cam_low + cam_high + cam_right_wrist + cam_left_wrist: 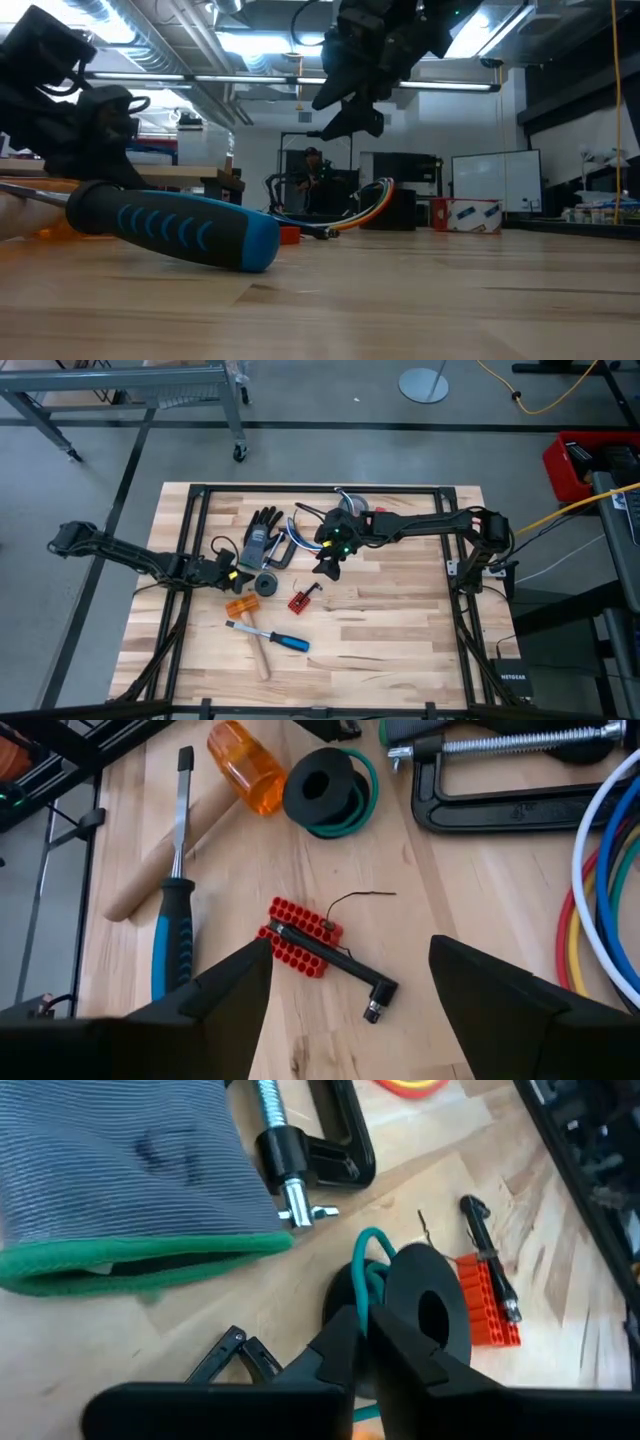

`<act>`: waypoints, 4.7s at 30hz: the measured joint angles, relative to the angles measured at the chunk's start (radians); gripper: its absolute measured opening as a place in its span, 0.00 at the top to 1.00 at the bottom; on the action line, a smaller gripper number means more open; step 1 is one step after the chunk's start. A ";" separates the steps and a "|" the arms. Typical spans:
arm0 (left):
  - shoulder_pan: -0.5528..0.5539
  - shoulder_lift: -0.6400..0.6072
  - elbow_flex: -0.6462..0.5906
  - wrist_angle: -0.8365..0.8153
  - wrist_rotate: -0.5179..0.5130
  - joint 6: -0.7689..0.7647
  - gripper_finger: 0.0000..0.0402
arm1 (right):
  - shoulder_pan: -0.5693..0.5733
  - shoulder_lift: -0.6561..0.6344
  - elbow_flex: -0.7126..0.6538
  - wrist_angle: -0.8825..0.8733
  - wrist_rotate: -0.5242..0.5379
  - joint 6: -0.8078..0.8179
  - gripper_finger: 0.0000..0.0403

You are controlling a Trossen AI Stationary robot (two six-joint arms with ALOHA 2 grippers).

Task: Coil cords
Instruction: Uncoil the green wire from the black spool

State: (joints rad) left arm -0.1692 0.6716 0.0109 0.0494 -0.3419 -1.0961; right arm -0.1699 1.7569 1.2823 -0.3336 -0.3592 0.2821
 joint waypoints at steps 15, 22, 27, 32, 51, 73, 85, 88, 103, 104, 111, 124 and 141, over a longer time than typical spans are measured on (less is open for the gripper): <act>0.000 0.000 0.000 -0.002 0.006 -0.107 0.63 | 0.000 0.000 0.000 0.000 0.000 0.000 0.32; -0.001 0.001 0.000 0.001 0.033 -0.131 0.62 | 0.000 0.000 0.000 0.066 0.020 0.011 0.32; -0.001 0.001 0.000 0.011 0.051 -0.139 0.64 | 0.000 0.000 0.000 0.149 0.036 0.036 0.32; -0.001 0.001 0.000 0.024 0.051 -0.155 0.66 | 0.000 0.000 0.000 0.180 0.037 0.039 0.32; -0.001 0.190 0.000 0.231 0.065 -0.182 0.66 | 0.000 0.000 0.000 0.281 0.095 0.080 0.32; -0.002 0.333 0.002 0.425 0.070 -0.062 0.98 | 0.000 0.000 0.001 0.279 0.043 0.080 0.32; -0.001 0.333 0.001 0.847 0.029 0.260 0.99 | 0.000 0.000 0.001 0.280 0.051 0.024 0.32; -0.001 0.333 0.002 0.875 0.039 0.295 0.99 | 0.000 0.000 0.001 0.280 0.018 0.024 0.32; -0.001 0.333 0.044 0.879 0.109 0.318 1.00 | 0.025 0.000 0.001 0.302 -0.021 -0.008 0.32; -0.002 0.333 0.054 0.879 0.115 0.325 1.00 | 0.028 0.000 0.001 0.309 -0.022 -0.004 0.32; -0.001 0.333 0.111 0.867 0.137 0.409 1.00 | 0.048 0.000 0.001 0.348 -0.018 -0.002 0.32; -0.001 0.333 0.119 0.821 0.137 0.398 1.00 | 0.053 0.000 0.001 0.348 0.000 -0.002 0.32; -0.001 0.333 0.119 0.821 0.137 0.397 1.00 | 0.072 0.000 0.001 0.384 0.011 -0.001 0.62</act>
State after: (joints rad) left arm -0.1703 1.0042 0.1303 0.8703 -0.2050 -0.6991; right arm -0.0978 1.7569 1.2835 0.0500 -0.3485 0.2808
